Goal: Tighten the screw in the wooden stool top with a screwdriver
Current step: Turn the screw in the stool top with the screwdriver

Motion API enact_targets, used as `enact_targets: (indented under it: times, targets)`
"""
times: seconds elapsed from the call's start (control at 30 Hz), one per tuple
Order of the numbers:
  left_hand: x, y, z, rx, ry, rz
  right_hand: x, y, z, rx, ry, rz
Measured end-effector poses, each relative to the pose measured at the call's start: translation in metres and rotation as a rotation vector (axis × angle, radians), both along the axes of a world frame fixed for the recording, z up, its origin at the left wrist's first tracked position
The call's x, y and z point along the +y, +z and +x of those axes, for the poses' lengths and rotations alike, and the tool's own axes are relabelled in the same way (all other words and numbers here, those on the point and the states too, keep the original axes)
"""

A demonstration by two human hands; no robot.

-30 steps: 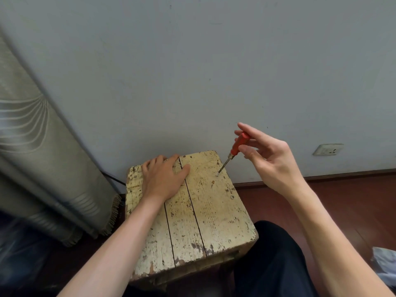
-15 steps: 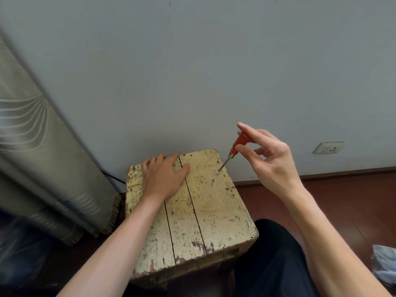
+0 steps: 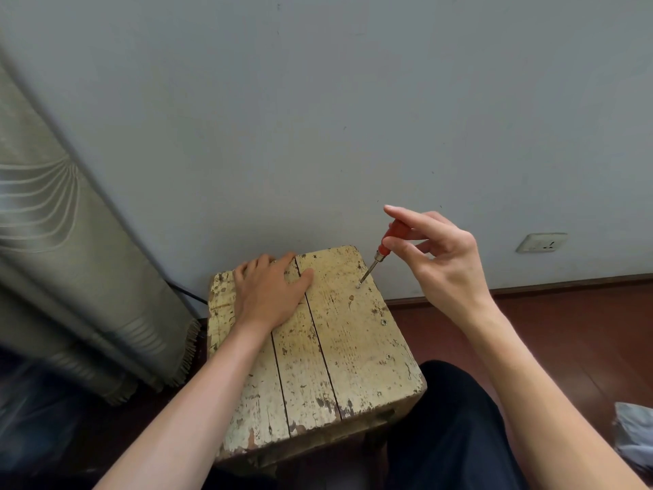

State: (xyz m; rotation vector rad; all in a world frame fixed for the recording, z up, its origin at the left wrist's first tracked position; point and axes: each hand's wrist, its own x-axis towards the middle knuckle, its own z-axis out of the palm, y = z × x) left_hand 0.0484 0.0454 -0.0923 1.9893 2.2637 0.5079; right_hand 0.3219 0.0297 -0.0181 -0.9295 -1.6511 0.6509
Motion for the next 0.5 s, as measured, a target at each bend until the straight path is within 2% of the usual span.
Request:
enact_targets:
  times: [0.23,0.37,0.5]
  targets:
    - [0.000,0.001,0.000,-0.005,-0.004,-0.002,-0.002,0.001,-0.004,-0.005,-0.056,0.027]
    - [0.000,0.002,0.001,-0.010,-0.005,-0.001,0.002,0.004,0.008,-0.073,0.055,-0.033]
    - [-0.001,0.002,0.001,-0.009,-0.003,0.000,0.004,0.005,0.013,-0.024,0.147,-0.089]
